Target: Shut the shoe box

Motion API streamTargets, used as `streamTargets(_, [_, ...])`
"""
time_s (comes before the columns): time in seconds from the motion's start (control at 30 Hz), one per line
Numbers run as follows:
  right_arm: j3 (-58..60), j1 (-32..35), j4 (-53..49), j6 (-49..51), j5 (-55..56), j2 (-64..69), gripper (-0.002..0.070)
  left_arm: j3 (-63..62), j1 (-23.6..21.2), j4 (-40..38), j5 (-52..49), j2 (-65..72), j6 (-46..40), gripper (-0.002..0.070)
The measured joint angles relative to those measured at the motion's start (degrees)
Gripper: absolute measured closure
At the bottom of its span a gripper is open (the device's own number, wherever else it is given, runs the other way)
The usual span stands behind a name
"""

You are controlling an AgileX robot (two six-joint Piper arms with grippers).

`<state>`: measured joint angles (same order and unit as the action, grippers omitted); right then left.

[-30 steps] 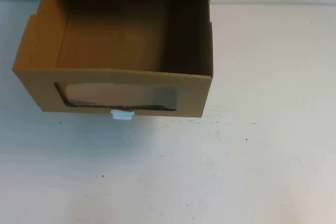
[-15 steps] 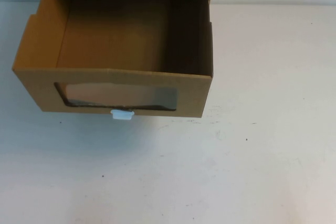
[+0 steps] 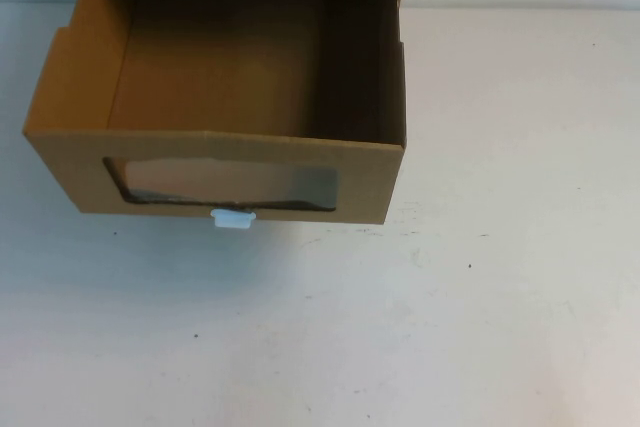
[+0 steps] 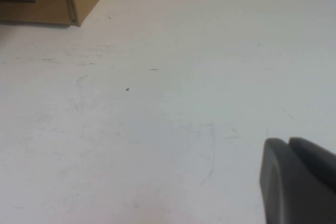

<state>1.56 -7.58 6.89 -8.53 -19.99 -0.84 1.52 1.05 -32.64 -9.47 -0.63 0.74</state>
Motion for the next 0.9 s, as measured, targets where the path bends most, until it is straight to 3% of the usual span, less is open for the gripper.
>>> streamTargets(0.23, [0.0,0.0,0.0,0.0,0.0,0.0,0.0689,-0.36,0.0,-4.92,0.11,0.0,-2.15,0.068])
streamTargets(0.43, [0.0,0.0,0.0,0.0,-0.04,0.0,0.0689,-10.53,0.0,-5.93,-11.44,2.51,-7.19,0.068])
streamTargets(0.67, [0.0,0.0,0.0,0.0,-0.04,0.0,0.0689,-27.71,0.0,-5.46,-26.0,22.34,-19.34,0.068])
streamTargets(0.9, [0.0,0.0,0.0,0.0,-0.04,0.0,0.0689,-48.59,0.0,-5.57,-29.83,43.63,-31.24,0.068])
